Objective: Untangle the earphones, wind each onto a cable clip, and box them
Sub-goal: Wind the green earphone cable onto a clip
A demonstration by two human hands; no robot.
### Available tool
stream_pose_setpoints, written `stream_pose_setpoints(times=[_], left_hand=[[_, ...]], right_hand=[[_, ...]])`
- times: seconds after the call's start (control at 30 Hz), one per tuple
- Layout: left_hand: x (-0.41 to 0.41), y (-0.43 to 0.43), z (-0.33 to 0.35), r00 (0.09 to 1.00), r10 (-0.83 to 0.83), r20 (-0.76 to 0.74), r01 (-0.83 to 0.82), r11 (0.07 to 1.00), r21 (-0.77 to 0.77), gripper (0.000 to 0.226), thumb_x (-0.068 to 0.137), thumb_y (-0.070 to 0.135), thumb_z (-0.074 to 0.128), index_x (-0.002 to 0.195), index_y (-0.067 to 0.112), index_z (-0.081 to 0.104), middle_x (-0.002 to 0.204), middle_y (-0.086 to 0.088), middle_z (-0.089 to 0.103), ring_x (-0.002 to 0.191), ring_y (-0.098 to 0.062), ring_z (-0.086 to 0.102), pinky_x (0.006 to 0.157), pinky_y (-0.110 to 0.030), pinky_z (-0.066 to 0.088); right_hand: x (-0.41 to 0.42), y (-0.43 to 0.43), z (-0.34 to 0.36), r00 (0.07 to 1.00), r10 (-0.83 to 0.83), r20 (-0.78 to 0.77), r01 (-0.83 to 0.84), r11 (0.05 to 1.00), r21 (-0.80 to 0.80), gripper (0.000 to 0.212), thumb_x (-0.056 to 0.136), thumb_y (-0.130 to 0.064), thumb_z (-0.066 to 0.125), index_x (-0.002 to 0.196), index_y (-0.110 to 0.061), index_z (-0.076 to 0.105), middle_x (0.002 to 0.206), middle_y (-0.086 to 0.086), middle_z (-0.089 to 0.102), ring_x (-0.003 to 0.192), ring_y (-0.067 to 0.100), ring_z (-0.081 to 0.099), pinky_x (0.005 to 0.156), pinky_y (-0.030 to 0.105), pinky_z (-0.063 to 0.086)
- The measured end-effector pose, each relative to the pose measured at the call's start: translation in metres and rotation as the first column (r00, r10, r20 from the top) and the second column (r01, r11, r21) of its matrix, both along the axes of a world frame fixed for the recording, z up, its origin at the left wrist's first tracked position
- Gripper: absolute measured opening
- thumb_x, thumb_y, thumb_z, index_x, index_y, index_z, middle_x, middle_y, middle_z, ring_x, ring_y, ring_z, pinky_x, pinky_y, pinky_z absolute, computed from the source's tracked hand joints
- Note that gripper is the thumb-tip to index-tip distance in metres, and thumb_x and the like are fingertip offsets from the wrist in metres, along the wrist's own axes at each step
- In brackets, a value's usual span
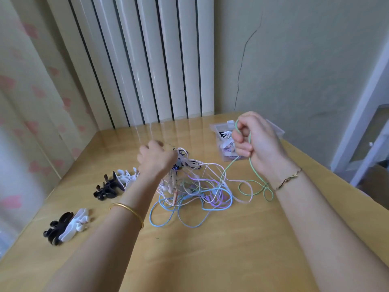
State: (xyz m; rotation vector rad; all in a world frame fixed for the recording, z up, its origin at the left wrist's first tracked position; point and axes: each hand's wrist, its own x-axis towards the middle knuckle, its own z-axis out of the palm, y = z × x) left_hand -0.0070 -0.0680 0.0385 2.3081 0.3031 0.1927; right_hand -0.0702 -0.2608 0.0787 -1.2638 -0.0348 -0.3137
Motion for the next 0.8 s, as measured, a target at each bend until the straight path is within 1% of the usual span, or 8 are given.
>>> stream_pose_setpoints(times=[0.13,0.23,0.33,0.47,0.57,0.63,0.7,0.8], left_hand=[[-0.013,-0.018,0.012,0.956,-0.14,0.258,0.161,0.985,-0.06,0.032,0.066,0.012,0.05,0.093,0.027,0.059,0.114,-0.008,0.053,0.115,-0.03,0.045,0.099,-0.043,0.041],[-0.015,-0.023,0.016,0.91,-0.273,0.312,0.305,0.951,-0.055,0.023,0.066,0.005,0.044,0.066,0.025,0.056,0.08,-0.003,0.058,0.08,-0.026,0.057,0.069,-0.03,0.051],[-0.026,-0.03,0.014,0.814,-0.529,0.241,0.54,0.842,0.025,0.035,0.075,-0.008,0.045,0.065,0.022,0.06,0.059,-0.001,0.051,0.049,-0.01,0.044,0.045,-0.021,0.035],[-0.028,-0.044,-0.006,0.609,-0.776,-0.162,0.772,0.534,0.345,0.018,0.087,0.011,0.055,0.098,0.015,0.069,0.099,0.001,0.067,0.092,-0.017,0.062,0.084,-0.032,0.05],[-0.026,-0.044,-0.02,0.644,-0.716,-0.27,0.747,0.512,0.424,0.033,0.086,0.026,0.06,0.119,0.024,0.06,0.116,0.006,0.062,0.108,-0.018,0.058,0.098,-0.038,0.043],[-0.022,-0.04,-0.024,0.661,-0.712,-0.237,0.73,0.536,0.424,0.036,0.082,0.027,0.065,0.118,0.025,0.059,0.115,0.008,0.062,0.104,-0.016,0.058,0.097,-0.037,0.044],[-0.019,-0.035,-0.023,0.671,-0.717,-0.19,0.72,0.569,0.397,0.035,0.08,0.029,0.07,0.114,0.024,0.061,0.104,0.009,0.062,0.094,-0.014,0.058,0.091,-0.034,0.047],[-0.019,-0.032,-0.017,0.675,-0.734,-0.07,0.711,0.623,0.327,0.032,0.085,0.025,0.069,0.114,0.016,0.059,0.093,0.006,0.058,0.084,-0.015,0.054,0.079,-0.023,0.043]], right_hand=[[0.002,0.012,-0.003,0.997,-0.066,0.047,0.08,0.894,-0.441,0.016,0.088,-0.012,0.05,0.076,-0.022,0.046,0.051,-0.001,0.048,0.039,0.013,0.032,0.04,0.02,0.024],[0.006,0.01,-0.011,0.984,-0.138,0.115,0.16,0.379,-0.912,0.01,0.081,-0.016,0.057,0.074,-0.023,0.053,0.065,-0.005,0.056,0.07,0.02,0.058,0.069,0.031,0.048],[0.004,0.011,-0.023,0.992,-0.116,-0.045,-0.049,-0.036,-0.998,0.007,0.083,-0.017,0.056,0.084,-0.011,0.06,0.086,0.006,0.062,0.089,0.027,0.058,0.078,0.034,0.05],[0.007,0.009,-0.038,0.973,-0.129,-0.194,-0.222,-0.268,-0.937,0.008,0.086,-0.006,0.056,0.092,-0.01,0.06,0.094,0.012,0.058,0.095,0.029,0.059,0.07,0.03,0.045],[0.009,0.005,-0.039,0.972,-0.147,-0.181,-0.22,-0.329,-0.918,0.007,0.087,-0.003,0.055,0.083,-0.007,0.058,0.082,0.01,0.049,0.088,0.029,0.057,0.07,0.029,0.042],[0.009,0.002,-0.033,0.979,-0.169,-0.114,-0.159,-0.283,-0.946,0.03,0.088,-0.004,0.053,0.061,-0.01,0.044,0.067,0.006,0.041,0.078,0.028,0.05,0.064,0.027,0.037],[0.008,-0.002,-0.022,0.98,-0.198,-0.033,-0.061,-0.137,-0.989,0.036,0.089,-0.006,0.049,0.054,-0.013,0.039,0.058,0.009,0.04,0.067,0.03,0.045,0.052,0.03,0.033],[0.008,-0.005,-0.005,0.985,-0.141,0.099,0.131,0.242,-0.961,0.024,0.093,-0.011,0.049,0.071,-0.006,0.057,0.068,0.014,0.058,0.061,0.026,0.052,0.056,0.03,0.04]])
